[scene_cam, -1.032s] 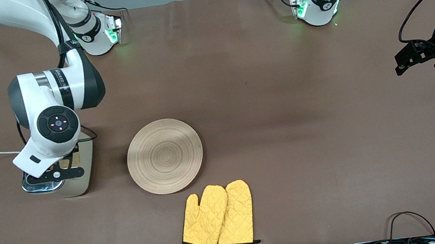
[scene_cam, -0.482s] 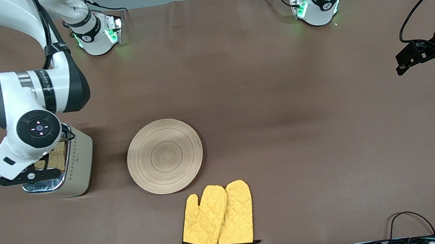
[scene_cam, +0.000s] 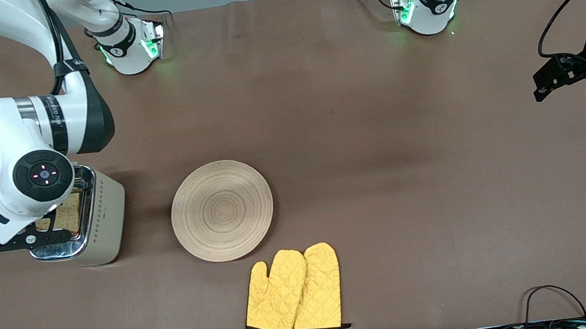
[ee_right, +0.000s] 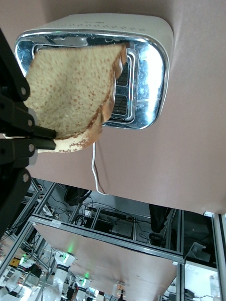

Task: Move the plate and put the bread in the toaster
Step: 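Lower the bread into the toaster slot and open the right gripper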

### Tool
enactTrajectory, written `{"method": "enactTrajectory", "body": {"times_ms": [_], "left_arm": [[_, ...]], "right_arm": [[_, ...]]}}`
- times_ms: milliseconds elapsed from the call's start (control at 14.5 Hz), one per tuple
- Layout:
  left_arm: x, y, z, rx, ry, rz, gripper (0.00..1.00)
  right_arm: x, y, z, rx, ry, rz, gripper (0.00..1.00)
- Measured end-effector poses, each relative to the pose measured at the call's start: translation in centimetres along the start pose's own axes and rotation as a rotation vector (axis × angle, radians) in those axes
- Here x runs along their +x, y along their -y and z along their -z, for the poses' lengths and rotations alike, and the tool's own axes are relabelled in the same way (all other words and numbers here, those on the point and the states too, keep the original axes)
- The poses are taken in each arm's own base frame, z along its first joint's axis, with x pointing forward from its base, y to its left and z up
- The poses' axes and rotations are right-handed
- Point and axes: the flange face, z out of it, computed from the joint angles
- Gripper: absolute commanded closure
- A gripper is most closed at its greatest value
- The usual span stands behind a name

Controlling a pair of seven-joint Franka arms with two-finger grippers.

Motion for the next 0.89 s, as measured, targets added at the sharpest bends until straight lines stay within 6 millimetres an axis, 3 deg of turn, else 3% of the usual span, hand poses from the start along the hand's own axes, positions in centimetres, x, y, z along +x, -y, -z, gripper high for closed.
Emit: {"method": "enactTrajectory", "body": {"times_ms": [894], "left_arm": [[0.0,0.0,0.0,0.0,0.0,0.0,0.0]], "right_arm": [[0.7,2.0,-3.5,-0.024,0.068,-0.061,1.0]]}}
